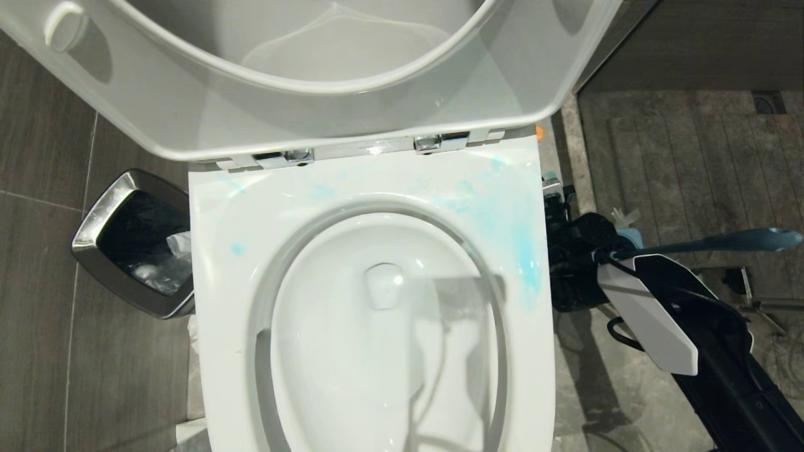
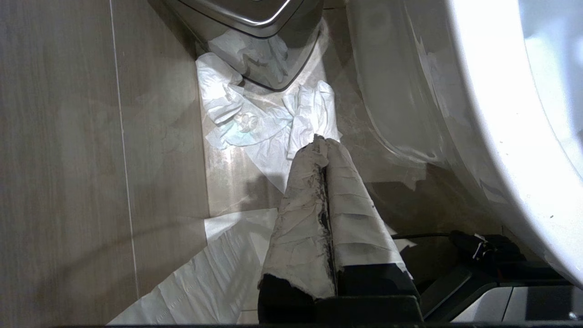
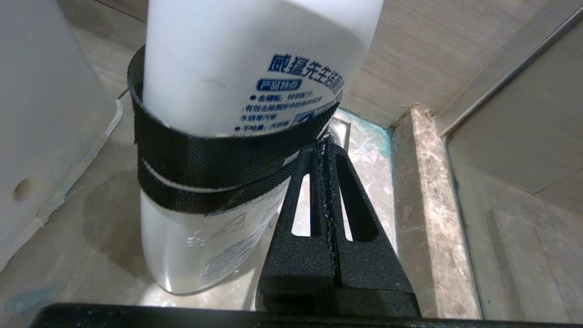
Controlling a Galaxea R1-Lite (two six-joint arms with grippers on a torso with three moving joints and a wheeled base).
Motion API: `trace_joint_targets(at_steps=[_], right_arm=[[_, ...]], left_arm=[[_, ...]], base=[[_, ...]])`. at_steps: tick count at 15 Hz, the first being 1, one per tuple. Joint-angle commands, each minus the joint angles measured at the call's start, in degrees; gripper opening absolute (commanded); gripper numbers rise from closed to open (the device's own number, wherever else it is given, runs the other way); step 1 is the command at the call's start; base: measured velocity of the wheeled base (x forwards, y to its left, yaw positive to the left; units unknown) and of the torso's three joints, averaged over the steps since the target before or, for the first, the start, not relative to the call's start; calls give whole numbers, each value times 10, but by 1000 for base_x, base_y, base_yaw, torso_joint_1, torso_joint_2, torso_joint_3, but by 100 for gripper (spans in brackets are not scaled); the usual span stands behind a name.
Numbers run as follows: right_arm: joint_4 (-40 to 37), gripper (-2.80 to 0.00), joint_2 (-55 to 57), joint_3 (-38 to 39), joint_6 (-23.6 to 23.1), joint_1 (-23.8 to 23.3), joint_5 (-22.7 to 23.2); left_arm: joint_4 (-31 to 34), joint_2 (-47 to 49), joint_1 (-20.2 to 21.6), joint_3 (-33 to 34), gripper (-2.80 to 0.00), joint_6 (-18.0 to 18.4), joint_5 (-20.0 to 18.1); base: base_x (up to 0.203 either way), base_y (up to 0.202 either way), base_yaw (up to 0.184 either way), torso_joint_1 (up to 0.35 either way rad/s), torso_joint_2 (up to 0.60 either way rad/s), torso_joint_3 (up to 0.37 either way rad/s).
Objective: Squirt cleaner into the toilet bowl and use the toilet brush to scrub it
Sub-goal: Pour in the cleaning agent
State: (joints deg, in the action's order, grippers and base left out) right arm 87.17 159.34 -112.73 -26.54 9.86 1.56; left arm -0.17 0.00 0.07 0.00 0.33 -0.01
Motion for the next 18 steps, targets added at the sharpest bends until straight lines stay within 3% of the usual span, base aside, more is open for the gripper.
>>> trace_joint_targets(at_steps=[1,6,8,10,12,15,18], right_arm=[[5,-280,-19,44,-2,1,-2],[5,-280,-133,344,30,12,-2],[5,-280,-169,412,58,27,-2],[5,-280,-173,407,66,41,-4],[5,-280,-172,405,64,58,-41],[5,-280,-153,355,61,90,-191],[5,-280,-119,264,53,112,-280]], left_arm=[[0,0,0,0,-280,0,0],[0,0,0,0,-280,0,0],[0,0,0,0,-280,0,0],[0,0,0,0,-280,0,0],[0,0,0,0,-280,0,0],[0,0,0,0,-280,0,0],[0,0,0,0,-280,0,0]], base=[[0,0,0,0,0,0],[0,0,0,0,0,0],[0,0,0,0,0,0],[0,0,0,0,0,0],[0,0,0,0,0,0],[0,0,0,0,0,0],[0,0,0,0,0,0]])
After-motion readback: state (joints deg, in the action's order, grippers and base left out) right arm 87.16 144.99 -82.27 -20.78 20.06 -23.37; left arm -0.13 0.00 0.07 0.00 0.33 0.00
